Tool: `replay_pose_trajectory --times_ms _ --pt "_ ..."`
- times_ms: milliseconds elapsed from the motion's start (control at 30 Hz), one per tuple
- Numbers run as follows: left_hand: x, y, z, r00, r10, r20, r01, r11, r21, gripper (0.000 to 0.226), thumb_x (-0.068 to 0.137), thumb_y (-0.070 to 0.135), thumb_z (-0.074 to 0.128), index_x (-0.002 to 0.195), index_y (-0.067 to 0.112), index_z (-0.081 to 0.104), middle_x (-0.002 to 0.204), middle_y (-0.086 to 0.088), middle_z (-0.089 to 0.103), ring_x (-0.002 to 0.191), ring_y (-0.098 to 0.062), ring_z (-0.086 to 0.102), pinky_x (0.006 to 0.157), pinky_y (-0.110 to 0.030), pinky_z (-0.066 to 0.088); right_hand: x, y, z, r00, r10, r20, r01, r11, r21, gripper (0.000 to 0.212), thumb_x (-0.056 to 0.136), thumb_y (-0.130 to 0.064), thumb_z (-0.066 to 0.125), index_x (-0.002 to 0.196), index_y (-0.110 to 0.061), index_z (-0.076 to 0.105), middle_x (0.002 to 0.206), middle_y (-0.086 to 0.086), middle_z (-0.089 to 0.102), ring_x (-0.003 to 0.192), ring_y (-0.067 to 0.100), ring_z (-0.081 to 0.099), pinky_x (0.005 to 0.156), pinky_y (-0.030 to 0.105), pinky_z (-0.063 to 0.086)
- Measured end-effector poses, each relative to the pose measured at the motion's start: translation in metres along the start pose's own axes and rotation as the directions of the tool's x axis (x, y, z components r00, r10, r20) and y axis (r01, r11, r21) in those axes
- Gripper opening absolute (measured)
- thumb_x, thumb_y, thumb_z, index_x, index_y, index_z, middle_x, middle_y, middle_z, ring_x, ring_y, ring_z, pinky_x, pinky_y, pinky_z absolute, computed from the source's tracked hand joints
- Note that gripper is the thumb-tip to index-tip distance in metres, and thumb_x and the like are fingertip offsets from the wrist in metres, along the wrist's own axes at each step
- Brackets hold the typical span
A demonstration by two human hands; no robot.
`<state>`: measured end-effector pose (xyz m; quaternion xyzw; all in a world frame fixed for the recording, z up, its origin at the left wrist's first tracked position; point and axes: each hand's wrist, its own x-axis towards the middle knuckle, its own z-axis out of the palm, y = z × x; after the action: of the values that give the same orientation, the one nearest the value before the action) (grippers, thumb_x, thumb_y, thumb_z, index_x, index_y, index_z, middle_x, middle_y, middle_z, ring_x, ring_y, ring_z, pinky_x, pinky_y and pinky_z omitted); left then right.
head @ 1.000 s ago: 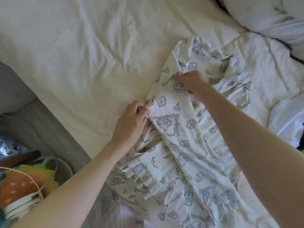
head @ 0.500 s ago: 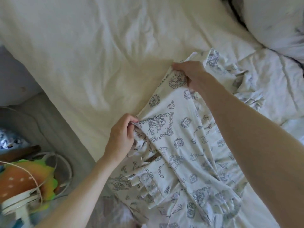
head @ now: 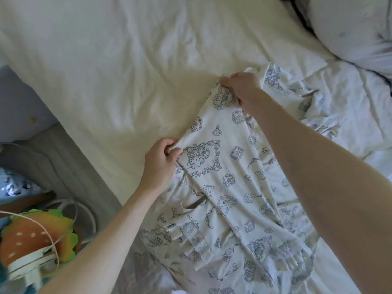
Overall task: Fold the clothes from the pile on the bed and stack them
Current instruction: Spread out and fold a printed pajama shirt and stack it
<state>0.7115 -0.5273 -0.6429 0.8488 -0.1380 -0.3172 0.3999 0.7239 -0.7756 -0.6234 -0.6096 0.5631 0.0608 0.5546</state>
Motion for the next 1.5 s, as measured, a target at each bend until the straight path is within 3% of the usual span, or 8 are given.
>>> replay_pose_trajectory --times_ms 367,600,700,833,933,1167,1367,1500 --pt "-0.027 -0.023 -0.01 0.989 -0.147 0.001 0.147 0.989 -0.034 0.02 0.086 0.038 0.064 0.086 0.021 0.053 0.065 0.015 0.054 0.059 0.003 0.052 0.052 -0.006 0.037 -0.054 0.067 -0.015 0.864 -0.468 -0.185 0.399 0.861 -0.316 0.019 0.096 -0.012 0.049 0.106 -0.005 0.063 0.097 0.005 0.065 0.088 0.017 0.06 0.082 0.031 0.051" --pt "-0.03 -0.023 -0.02 0.98 -0.125 -0.157 0.14 0.986 0.088 0.015 0.09 0.024 0.061 0.096 0.013 0.053 0.083 0.002 0.057 0.07 -0.011 0.052 0.062 -0.012 0.037 -0.129 0.202 -0.066 0.877 -0.271 -0.397 0.104 0.913 -0.395 0.016 0.096 -0.012 0.05 0.104 -0.003 0.061 0.096 0.011 0.065 0.081 0.018 0.057 0.07 0.026 0.043" --pt "-0.04 -0.004 -0.012 0.96 0.175 -0.22 -0.087 0.929 0.36 0.021 0.089 0.005 0.056 0.11 0.002 0.052 0.098 -0.013 0.055 0.086 -0.026 0.051 0.075 -0.034 0.038 -0.159 0.247 -0.091 0.923 -0.123 -0.365 -0.033 0.919 -0.393 0.015 0.095 -0.013 0.052 0.103 -0.004 0.06 0.095 0.01 0.066 0.081 0.015 0.056 0.07 0.023 0.042" --pt "-0.059 0.029 0.027 0.886 0.456 0.087 -0.441 0.768 0.464 0.022 0.083 -0.006 0.057 0.102 0.002 0.061 0.102 -0.014 0.06 0.097 -0.034 0.054 0.079 -0.043 0.043 -0.178 0.282 -0.112 0.975 0.07 -0.211 -0.156 0.893 -0.423 0.023 0.095 -0.022 0.053 0.106 -0.003 0.06 0.096 0.013 0.067 0.08 0.022 0.061 0.073 0.027 0.048" --pt "-0.058 0.055 0.069 0.724 0.586 0.362 -0.689 0.598 0.409 0.028 0.077 -0.01 0.061 0.099 0.005 0.068 0.104 -0.011 0.065 0.102 -0.034 0.058 0.086 -0.046 0.044 -0.181 0.294 -0.124 0.985 0.099 -0.142 -0.155 0.873 -0.463 0.027 0.096 -0.028 0.051 0.104 -0.005 0.061 0.093 0.01 0.066 0.076 0.02 0.062 0.068 0.023 0.049" --pt "-0.036 0.091 0.158 0.422 0.369 0.828 -0.906 0.208 0.369 0.029 0.096 0.034 0.046 0.122 0.027 0.057 0.121 0.001 0.05 0.119 -0.023 0.035 0.096 -0.038 0.024 -0.183 0.314 -0.142 0.993 0.021 -0.118 -0.075 0.875 -0.479 0.019 0.088 -0.029 0.063 0.093 -0.013 0.055 0.095 0.0 0.053 0.078 0.014 0.052 0.071 0.022 0.041" --pt "-0.041 0.085 0.182 0.473 0.354 0.807 -0.881 0.21 0.424 0.024 0.091 0.041 0.051 0.104 0.026 0.065 0.11 0.002 0.051 0.113 -0.022 0.036 0.09 -0.038 0.021 -0.204 0.342 -0.147 0.986 -0.09 -0.143 0.003 0.857 -0.516 0.038 0.081 -0.017 0.07 0.116 -0.008 0.057 0.117 0.007 0.053 0.104 0.021 0.05 0.09 0.034 0.042" --pt "-0.045 0.079 0.183 0.536 0.42 0.733 -0.844 0.231 0.484 0.025 0.087 0.032 0.049 0.098 0.016 0.064 0.106 -0.003 0.057 0.11 -0.025 0.041 0.085 -0.037 0.018 -0.222 0.359 -0.143 0.954 0.014 -0.299 -0.1 0.957 -0.272 0.027 0.08 -0.006 0.067 0.107 -0.002 0.062 0.104 0.006 0.056 0.092 0.02 0.052 0.073 0.028 0.041"
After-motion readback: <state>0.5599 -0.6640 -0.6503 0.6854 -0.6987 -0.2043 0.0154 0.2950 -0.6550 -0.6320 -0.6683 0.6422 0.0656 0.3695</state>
